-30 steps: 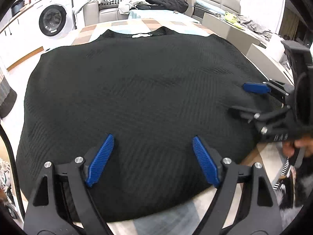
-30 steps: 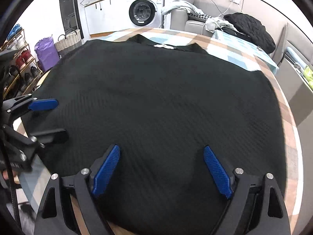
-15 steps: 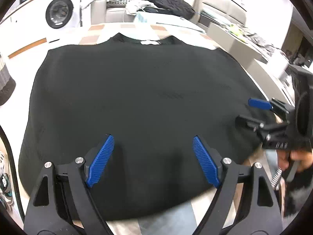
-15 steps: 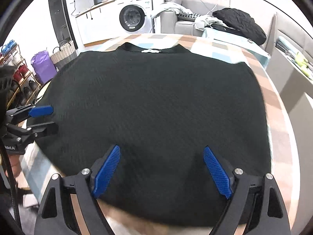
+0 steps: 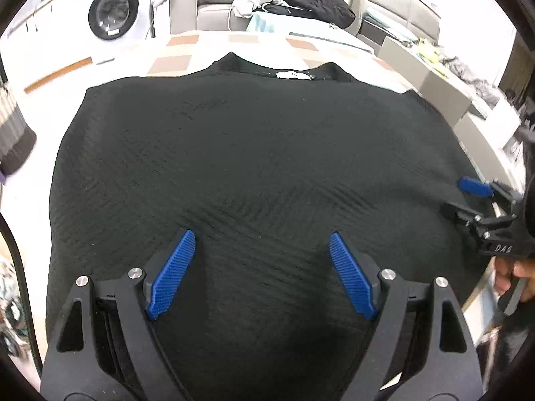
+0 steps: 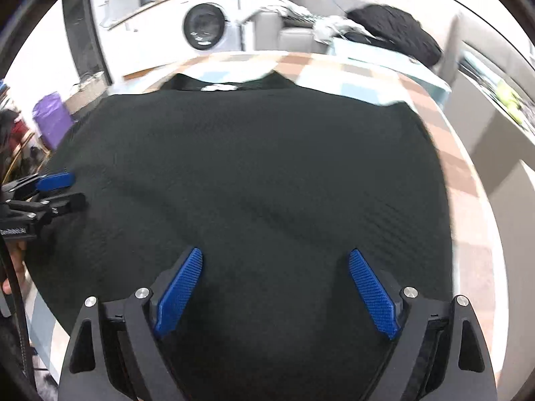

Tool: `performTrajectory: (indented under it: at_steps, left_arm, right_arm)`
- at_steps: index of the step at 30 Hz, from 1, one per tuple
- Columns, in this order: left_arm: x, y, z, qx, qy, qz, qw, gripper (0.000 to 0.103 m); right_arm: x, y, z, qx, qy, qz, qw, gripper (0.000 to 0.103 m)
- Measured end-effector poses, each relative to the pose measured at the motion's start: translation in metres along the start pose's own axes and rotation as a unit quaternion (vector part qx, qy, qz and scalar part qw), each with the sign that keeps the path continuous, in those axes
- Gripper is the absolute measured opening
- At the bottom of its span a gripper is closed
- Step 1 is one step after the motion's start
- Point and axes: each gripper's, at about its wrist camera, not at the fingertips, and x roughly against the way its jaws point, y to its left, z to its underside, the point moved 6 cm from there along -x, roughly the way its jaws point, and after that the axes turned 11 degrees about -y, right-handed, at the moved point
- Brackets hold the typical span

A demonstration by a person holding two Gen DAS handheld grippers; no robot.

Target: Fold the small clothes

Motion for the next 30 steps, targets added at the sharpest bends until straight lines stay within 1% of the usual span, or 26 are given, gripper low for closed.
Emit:
performTrajectory:
  at_steps: [3,6,8,9,11,13,15,17,19,20,21,24,26,28,30]
  left_arm:
    - [-0.005,-0.005,-0.01,0.001,-0.007,0.006,1.0,0.081]
    - [-0.022,-0.015,-0.021,-0.004,-0.004,0.013,0.9999,0.081]
    - [-0.034,-0.018,-0.024,-0.011,0.01,0.003,0.9999,0.081]
    - [-0.039,-0.021,-0.028,-0.025,0.006,-0.007,0.9997,0.081]
    - [-0.046,-0.021,-0.031,-0.036,0.011,-0.017,0.9992,0.081]
    - [-0.048,-0.013,-0.035,-0.034,0.008,-0.023,0.9991,0.081]
    - [-0.048,0.001,-0.037,-0.027,0.004,-0.039,0.9989,0.081]
    - [-0.048,0.012,-0.039,-0.016,-0.001,-0.04,0.9991,0.081]
    - [-0.048,0.019,-0.042,-0.007,0.0,-0.041,0.9992,0.081]
    - [-0.05,0.019,-0.043,-0.004,0.001,-0.04,0.9992,0.081]
    - [-0.05,0.017,-0.046,-0.002,0.0,-0.039,0.9992,0.081]
    - [-0.056,0.006,-0.054,0.008,-0.003,-0.011,0.9999,0.081]
    - [-0.065,-0.005,-0.06,0.002,-0.001,-0.002,1.0,0.081]
    - [-0.077,-0.014,-0.064,-0.012,0.003,0.002,0.9999,0.081]
    - [-0.084,-0.018,-0.067,-0.037,0.005,-0.013,0.9992,0.081]
  right_arm:
    - [-0.005,0.011,-0.011,0.006,-0.001,-0.007,1.0,0.09]
    - [-0.019,0.03,-0.025,0.024,0.002,-0.006,1.0,0.09]
    - [-0.033,0.041,-0.033,0.032,0.006,-0.01,0.999,0.09]
    - [-0.041,0.045,-0.036,0.035,0.01,-0.01,0.999,0.09]
    - [-0.052,0.05,-0.041,0.047,0.011,-0.005,0.999,0.091]
    - [-0.057,0.043,-0.046,0.042,0.014,-0.003,0.999,0.091]
    - [-0.056,0.025,-0.047,0.032,0.012,0.021,0.999,0.091]
    - [-0.053,0.003,-0.045,0.011,0.015,0.036,0.999,0.091]
    - [-0.049,-0.01,-0.045,-0.013,0.012,0.027,0.999,0.093]
    - [-0.048,-0.013,-0.046,-0.014,0.011,0.029,0.999,0.093]
    - [-0.047,-0.012,-0.047,-0.013,0.01,0.027,1.0,0.093]
    - [-0.05,-0.002,-0.056,-0.012,0.004,0.012,1.0,0.093]
    - [-0.058,0.009,-0.062,-0.005,0.0,0.006,1.0,0.093]
    - [-0.07,0.017,-0.067,-0.003,0.003,0.002,1.0,0.093]
    - [-0.08,0.021,-0.07,0.009,0.0,0.013,1.0,0.093]
